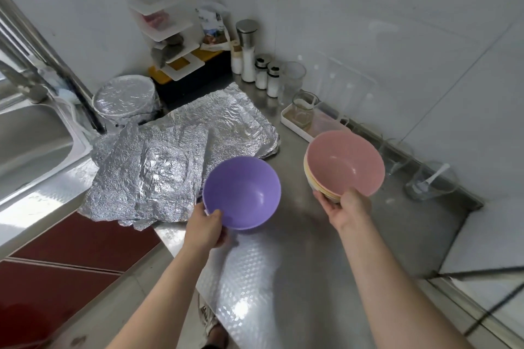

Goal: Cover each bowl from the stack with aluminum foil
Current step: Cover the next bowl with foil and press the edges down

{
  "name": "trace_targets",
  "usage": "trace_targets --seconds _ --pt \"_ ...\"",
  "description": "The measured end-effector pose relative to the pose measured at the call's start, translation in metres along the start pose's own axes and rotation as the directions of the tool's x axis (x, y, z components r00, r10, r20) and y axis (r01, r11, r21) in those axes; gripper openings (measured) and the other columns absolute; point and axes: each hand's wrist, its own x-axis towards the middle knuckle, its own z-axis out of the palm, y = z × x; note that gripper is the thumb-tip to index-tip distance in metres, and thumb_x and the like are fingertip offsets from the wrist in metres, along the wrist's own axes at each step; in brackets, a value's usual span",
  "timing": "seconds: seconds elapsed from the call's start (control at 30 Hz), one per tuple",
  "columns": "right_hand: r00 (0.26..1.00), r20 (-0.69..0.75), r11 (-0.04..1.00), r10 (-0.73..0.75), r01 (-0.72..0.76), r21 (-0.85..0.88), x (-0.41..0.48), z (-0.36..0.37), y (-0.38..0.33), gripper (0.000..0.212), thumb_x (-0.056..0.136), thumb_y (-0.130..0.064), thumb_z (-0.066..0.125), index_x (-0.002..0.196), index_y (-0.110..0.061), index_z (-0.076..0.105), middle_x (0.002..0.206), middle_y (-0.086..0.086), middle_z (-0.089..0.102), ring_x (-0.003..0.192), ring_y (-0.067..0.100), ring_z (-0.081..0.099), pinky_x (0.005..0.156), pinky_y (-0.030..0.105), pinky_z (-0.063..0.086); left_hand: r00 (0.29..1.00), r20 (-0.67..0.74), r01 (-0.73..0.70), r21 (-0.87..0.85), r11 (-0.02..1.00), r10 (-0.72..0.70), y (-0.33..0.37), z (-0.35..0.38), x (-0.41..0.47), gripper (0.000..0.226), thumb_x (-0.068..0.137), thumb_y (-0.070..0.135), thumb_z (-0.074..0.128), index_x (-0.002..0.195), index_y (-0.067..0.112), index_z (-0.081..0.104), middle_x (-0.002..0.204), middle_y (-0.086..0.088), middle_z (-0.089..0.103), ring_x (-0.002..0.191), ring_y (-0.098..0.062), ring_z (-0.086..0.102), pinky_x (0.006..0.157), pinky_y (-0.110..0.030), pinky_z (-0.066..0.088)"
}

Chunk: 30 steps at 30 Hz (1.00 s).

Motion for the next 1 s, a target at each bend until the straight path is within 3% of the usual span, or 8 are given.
trace_targets --seconds 0.17,0.3,0.43,0.6,0.73,0.83,0.9,1.0 --pt "0.997 -0.082 0.986 -0.001 0.014 0.164 0.002 -0.022 -0.006 0.041 0.095 -0.003 0.036 0.134 -0.009 0.047 0.124 0.018 0.053 0.11 0.04 0.054 0.084 0.047 0.056 0.996 0.08 0.048 -0.083 0.995 -0.041 0.003 0.015 -0.015 0.016 0.087 -0.001 0.042 0.096 0.007 0.052 0.071 -0.016 0.051 0.052 -0.021 0.046 0.043 -0.021 0.036" --pt "0.999 -0.028 0.961 -0.026 0.032 0.274 -0.001 -0.031 0.002 0.045 0.095 -0.036 0.051 0.134 -0.016 0.047 0.116 0.008 0.057 0.106 0.027 0.059 0.086 0.041 0.056 0.986 0.15 0.099 -0.163 0.982 -0.075 0.005 0.022 -0.028 0.013 0.089 -0.003 0.045 0.094 0.009 0.047 0.071 -0.015 0.05 0.055 -0.021 0.045 0.041 -0.02 0.036" --pt "0.992 0.109 0.995 0.061 -0.051 -0.089 -0.016 -0.02 0.035 0.046 0.089 -0.048 0.057 0.13 -0.029 0.049 0.125 -0.005 0.043 0.114 0.017 0.053 0.093 0.036 0.048 0.991 0.126 0.062 -0.175 0.983 -0.04 0.001 0.016 -0.027 0.019 0.09 -0.001 0.048 0.109 0.002 0.051 0.07 -0.015 0.05 0.053 -0.02 0.042 0.045 -0.023 0.031" --pt "0.964 0.231 0.763 0.131 0.051 -0.644 -0.017 0.002 0.077 0.023 0.089 -0.028 0.059 0.111 -0.019 0.055 0.111 0.007 0.058 0.091 0.022 0.056 0.068 0.032 0.05 0.993 0.111 -0.031 -0.156 0.987 0.048 0.001 0.004 -0.02 0.019 0.095 0.003 0.054 0.113 0.006 0.061 0.062 -0.013 0.05 0.044 -0.017 0.041 0.039 -0.02 0.032" --pt "0.952 0.292 0.638 0.085 0.173 -0.75 -0.013 0.019 0.092 0.027 0.094 -0.008 0.043 0.119 -0.013 0.051 0.114 0.013 0.058 0.101 0.035 0.061 0.046 0.024 0.05 0.957 -0.102 -0.251 0.166 0.954 0.27 -0.003 -0.019 -0.008 0.021 0.099 0.023 0.053 0.094 0.02 0.073 0.085 -0.004 0.062 0.076 -0.02 0.054 0.064 -0.026 0.039" --pt "0.953 0.302 0.634 0.037 0.211 -0.744 -0.01 0.021 0.09 0.031 0.092 -0.002 0.037 0.119 -0.011 0.051 0.111 0.012 0.056 0.096 0.032 0.058 0.045 0.026 0.05 0.891 0.019 -0.281 0.806 0.52 0.453 -0.008 -0.034 -0.008 0.031 0.094 0.033 0.047 0.11 0.03 0.073 0.148 -0.005 0.042 0.135 -0.029 0.033 0.108 -0.036 0.03" --pt "0.949 0.315 0.629 0.028 0.228 -0.743 -0.009 0.023 0.09 0.03 0.091 -0.001 0.038 0.117 -0.01 0.052 0.106 0.012 0.057 0.089 0.029 0.058 0.052 0.031 0.053 0.899 0.177 -0.286 0.93 0.23 0.402 -0.011 -0.037 -0.005 0.037 0.091 0.037 0.042 0.114 0.029 0.07 0.163 -0.006 0.014 0.149 -0.032 0.008 0.119 -0.053 0.009" --pt "0.948 0.314 0.633 0.059 0.208 -0.746 -0.012 0.024 0.091 0.028 0.09 -0.001 0.039 0.113 -0.009 0.054 0.102 0.013 0.059 0.08 0.028 0.06 0.049 0.03 0.053 0.92 0.245 -0.277 0.959 0.065 0.308 -0.014 -0.04 0.0 0.049 0.096 0.032 0.034 0.139 0.019 0.052 0.164 -0.01 0.009 0.15 -0.033 0.001 0.117 -0.061 -0.003"
